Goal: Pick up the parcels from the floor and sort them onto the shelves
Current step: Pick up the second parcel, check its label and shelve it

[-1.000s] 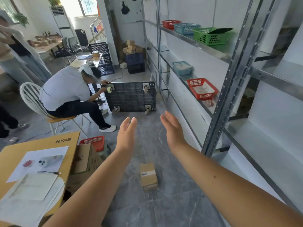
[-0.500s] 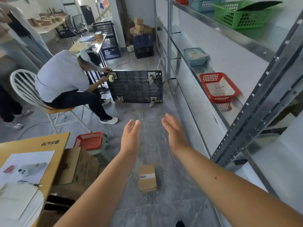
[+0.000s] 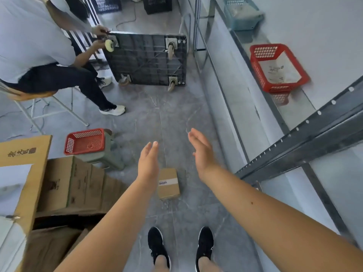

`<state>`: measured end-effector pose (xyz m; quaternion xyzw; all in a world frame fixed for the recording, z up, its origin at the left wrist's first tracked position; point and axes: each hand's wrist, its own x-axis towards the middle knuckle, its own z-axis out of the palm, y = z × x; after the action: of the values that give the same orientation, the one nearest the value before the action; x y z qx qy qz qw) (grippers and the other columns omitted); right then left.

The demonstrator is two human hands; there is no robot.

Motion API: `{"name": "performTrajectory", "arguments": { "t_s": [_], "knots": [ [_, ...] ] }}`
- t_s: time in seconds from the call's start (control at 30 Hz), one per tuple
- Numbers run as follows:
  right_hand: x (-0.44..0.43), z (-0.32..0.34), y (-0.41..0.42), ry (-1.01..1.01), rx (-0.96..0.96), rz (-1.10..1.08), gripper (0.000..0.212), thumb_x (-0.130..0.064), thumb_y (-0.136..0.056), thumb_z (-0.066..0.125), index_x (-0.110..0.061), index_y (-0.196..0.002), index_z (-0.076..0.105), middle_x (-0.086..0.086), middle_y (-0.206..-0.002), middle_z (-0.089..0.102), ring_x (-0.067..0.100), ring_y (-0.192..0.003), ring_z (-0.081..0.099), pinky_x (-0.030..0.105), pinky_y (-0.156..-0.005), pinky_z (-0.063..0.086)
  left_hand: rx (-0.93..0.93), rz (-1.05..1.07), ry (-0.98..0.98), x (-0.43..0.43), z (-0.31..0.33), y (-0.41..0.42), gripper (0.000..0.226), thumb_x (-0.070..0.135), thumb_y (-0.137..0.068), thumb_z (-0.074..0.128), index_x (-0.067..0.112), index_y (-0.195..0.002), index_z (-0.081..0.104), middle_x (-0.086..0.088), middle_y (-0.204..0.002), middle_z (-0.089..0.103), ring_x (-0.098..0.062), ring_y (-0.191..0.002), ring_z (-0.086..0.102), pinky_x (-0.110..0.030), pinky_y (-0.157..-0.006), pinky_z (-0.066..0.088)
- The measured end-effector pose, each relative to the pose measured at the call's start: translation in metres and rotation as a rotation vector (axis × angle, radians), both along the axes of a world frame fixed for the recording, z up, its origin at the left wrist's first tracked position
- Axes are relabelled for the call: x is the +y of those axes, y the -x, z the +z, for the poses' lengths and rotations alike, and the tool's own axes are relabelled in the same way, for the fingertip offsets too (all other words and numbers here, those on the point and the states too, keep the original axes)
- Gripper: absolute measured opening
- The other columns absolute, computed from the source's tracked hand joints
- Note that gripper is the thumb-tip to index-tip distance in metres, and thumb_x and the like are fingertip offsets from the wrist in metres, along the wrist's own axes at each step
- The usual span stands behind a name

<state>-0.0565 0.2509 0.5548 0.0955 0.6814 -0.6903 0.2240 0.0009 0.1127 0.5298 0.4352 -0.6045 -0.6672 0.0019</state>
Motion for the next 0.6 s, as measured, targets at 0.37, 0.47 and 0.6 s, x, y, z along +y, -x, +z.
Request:
{"name": "performTrajectory", "arguments": {
  "t_s": [0.37, 0.47, 0.6],
  "knots": [
    [-0.062, -0.136, -0.01, -0.122, -0.215, -0.034, 0.057, -0.033, -0.11, 0.056, -0.015, -0.163, 0.043, 0.002, -0.168, 0.045, 0.006, -0.131, 0.045, 0.027, -0.107, 0.032, -0.233, -0.011, -0.141, -0.05, -0.132, -0.012, 0.062, 0.046, -0.11, 0.05, 0.02, -0.166, 0.038, 0.0, -0.169, 0.042, -0.021, -0.152, 0.042, -0.031, -0.103, 0.033],
    [-0.079, -0.182, -0.011, -0.152, -0.287, -0.026, 0.057, -0.03, -0.111, 0.056, -0.011, -0.163, 0.043, 0.003, -0.166, 0.047, 0.004, -0.129, 0.047, 0.022, -0.105, 0.034, -0.301, 0.017, -0.166, -0.061, -0.17, -0.015, 0.061, 0.045, -0.11, 0.05, 0.02, -0.165, 0.039, 0.001, -0.168, 0.043, -0.021, -0.153, 0.041, -0.029, -0.104, 0.032],
    [-0.089, -0.255, -0.007, -0.191, -0.372, 0.013, 0.049, -0.024, -0.113, 0.052, -0.007, -0.158, 0.047, -0.01, -0.133, 0.059, -0.011, -0.101, 0.057, -0.002, -0.077, 0.042, -0.364, 0.042, -0.174, -0.072, -0.236, -0.014, 0.061, 0.041, -0.111, 0.05, 0.016, -0.165, 0.038, -0.002, -0.168, 0.043, -0.021, -0.153, 0.042, -0.029, -0.106, 0.033]
  ]
}}
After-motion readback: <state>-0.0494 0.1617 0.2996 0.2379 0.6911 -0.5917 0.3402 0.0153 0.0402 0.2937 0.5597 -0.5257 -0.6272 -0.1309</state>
